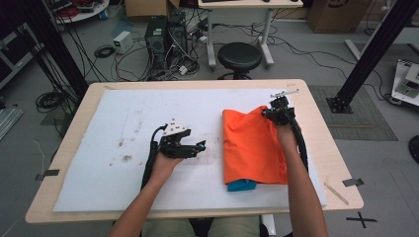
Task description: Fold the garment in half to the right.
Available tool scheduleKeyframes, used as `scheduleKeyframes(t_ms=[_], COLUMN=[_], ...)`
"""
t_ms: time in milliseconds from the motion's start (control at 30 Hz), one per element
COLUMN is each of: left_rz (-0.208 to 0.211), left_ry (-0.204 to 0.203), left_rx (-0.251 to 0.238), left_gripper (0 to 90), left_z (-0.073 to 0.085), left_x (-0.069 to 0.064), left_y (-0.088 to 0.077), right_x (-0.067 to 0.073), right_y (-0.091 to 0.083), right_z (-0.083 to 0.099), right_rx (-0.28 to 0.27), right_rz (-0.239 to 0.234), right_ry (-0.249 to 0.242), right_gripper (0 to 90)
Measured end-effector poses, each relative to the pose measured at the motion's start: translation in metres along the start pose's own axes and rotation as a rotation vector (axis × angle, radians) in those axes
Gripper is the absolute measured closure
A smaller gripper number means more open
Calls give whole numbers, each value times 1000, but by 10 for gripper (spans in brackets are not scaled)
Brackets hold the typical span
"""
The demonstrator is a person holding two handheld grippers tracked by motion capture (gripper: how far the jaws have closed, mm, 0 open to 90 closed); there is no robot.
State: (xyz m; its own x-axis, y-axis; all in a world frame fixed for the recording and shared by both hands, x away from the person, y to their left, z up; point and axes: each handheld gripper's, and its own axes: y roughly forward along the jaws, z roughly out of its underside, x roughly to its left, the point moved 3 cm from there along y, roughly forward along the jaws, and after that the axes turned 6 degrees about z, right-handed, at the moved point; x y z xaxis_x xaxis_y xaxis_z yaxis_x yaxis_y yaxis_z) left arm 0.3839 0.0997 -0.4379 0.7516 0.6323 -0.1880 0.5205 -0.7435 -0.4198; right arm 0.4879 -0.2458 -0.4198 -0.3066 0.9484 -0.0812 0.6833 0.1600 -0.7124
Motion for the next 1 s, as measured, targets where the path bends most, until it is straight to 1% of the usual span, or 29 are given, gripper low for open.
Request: scheduleKeyframes(t_ms=[33, 100, 133, 167, 233, 300, 400, 467, 500, 533, 567, 600, 633, 667, 733, 767, 800, 867, 933, 967, 1000], left_rz=[-7, -22, -31, -35, -48, -58, -79, -87, -89, -89, -90, -93, -92, -95, -92, -95, -91, -88, -87, -86, -87], left_ry=[-8, -20, -26, -31, -36, -44, -60, -62, -65, -67, -66, -69, -74, -73, -70, -66, -68, -71, -73, -71, -73], left_rx=[-1, -9, -14, -20, -24, -29, -37, -34, -34, -28, -27, -32, -38, -41, -42, -42, -44, -43, -42, -37, -37], left_gripper=[237, 237, 237, 237, 237, 237, 237, 237, 237, 237, 237, 237, 237, 237, 237, 237, 237, 237, 238, 237, 237], left_z=[2, 5, 6, 7, 9, 11, 15, 19, 20, 22, 23, 24, 25, 25, 26, 27, 27, 28, 29, 30, 31], left_x=[3, 10, 14, 16, 23, 27, 35, 38, 39, 40, 42, 43, 44, 44, 45, 45, 45, 46, 47, 48, 48], left_y=[-3, -10, -14, -16, -22, -28, -36, -40, -42, -44, -45, -47, -49, -51, -55, -56, -57, -59, -61, -62, -62], right_x=[-2, -7, -11, -15, -21, -29, -37, -42, -45, -46, -46, -46, -47, -48, -49, -50, -50, -47, -42, -39, -36], right_y=[-1, -6, -9, -13, -17, -21, -22, -20, -19, -19, -20, -21, -23, -25, -27, -27, -25, -18, -10, -4, 2], right_z=[2, 5, 7, 10, 13, 19, 27, 33, 35, 36, 35, 33, 31, 27, 20, 16, 13, 7, 1, -1, -1], right_rx=[8, 20, 19, 17, 17, 29, 69, 105, 111, 102, 82, 52, 21, -10, -56, -61, -61, -53, -57, -50, -25], right_rz=[8, 29, 29, 40, 60, 78, 106, 123, 113, 97, 76, 66, 66, 61, 68, 75, 75, 57, 47, 47, 56], right_ry=[-16, -33, -25, -16, -11, -12, -11, -14, -3, 9, 22, 32, 54, 74, 76, 72, 58, 35, 12, -7, -29], right_gripper=[893, 894, 895, 894, 894, 894, 894, 893, 892, 880, 817, 717, 646, 626, 603, 582, 580, 557, 545, 546, 556])
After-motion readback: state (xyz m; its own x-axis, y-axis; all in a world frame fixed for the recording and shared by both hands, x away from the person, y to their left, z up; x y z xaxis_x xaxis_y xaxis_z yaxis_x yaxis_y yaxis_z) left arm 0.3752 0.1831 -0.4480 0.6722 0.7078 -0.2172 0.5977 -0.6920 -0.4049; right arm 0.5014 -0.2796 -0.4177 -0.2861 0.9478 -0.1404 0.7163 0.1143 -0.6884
